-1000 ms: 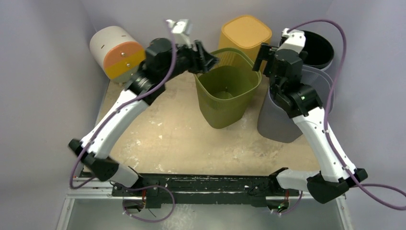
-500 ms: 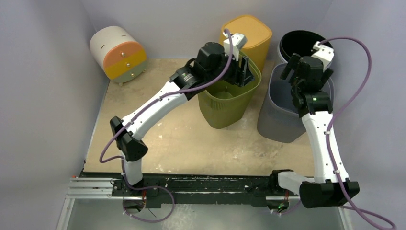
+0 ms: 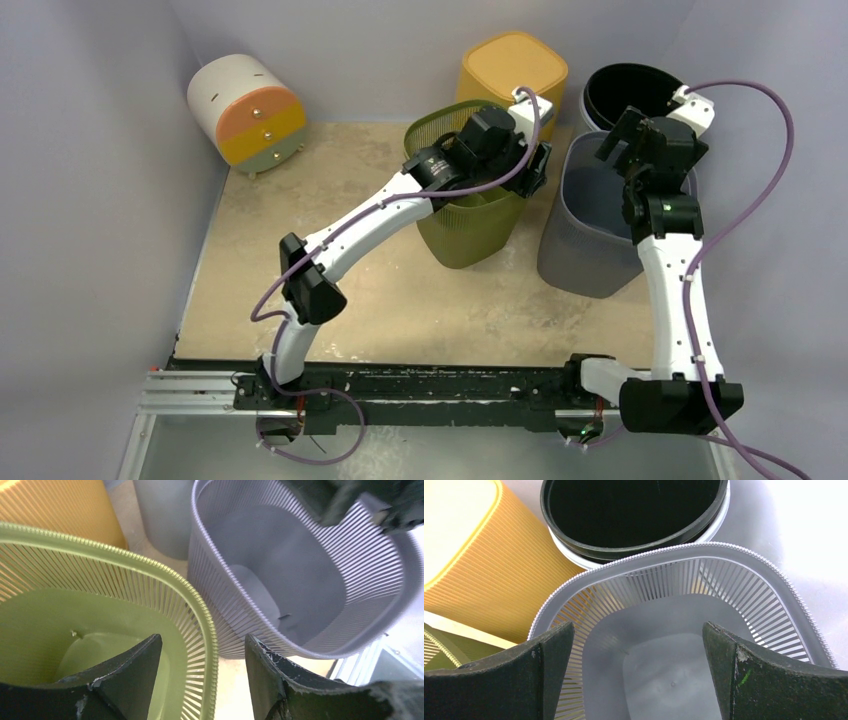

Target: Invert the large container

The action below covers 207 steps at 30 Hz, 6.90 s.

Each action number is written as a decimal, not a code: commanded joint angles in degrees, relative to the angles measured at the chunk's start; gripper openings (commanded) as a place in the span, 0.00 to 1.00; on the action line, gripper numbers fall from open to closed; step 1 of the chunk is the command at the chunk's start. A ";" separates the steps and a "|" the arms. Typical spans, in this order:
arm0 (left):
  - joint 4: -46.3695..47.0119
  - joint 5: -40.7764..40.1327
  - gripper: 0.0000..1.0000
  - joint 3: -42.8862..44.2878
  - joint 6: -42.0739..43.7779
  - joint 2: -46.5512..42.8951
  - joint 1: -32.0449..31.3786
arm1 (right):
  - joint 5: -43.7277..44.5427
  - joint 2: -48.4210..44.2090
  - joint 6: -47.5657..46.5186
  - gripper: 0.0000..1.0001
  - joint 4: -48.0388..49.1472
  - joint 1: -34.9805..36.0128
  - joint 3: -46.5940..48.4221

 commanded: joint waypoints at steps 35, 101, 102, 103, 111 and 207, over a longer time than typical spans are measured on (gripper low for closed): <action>7.23 -22.17 0.00 -26.99 -0.17 -26.72 0.10 | -2.09 -3.91 0.64 1.00 5.23 -0.60 -4.57; 132.11 3.74 0.00 -92.90 -89.95 -15.97 35.11 | -0.33 -1.20 -0.90 0.98 7.45 -0.60 -5.77; 132.09 4.31 0.00 -93.05 -89.60 -14.89 35.14 | -0.42 -1.30 -0.86 0.98 7.44 -0.60 -5.85; 132.11 4.69 0.00 -93.27 -89.44 -14.05 35.29 | -0.48 -1.42 -0.84 0.98 7.49 -0.60 -5.94; 132.15 6.55 0.00 -98.46 -89.58 -9.71 38.79 | -0.60 -2.64 -1.03 0.98 7.90 -0.60 -6.73; 6.23 22.19 0.52 -91.68 -26.26 -80.61 47.43 | -7.61 -2.02 -4.02 1.00 6.39 4.33 -2.17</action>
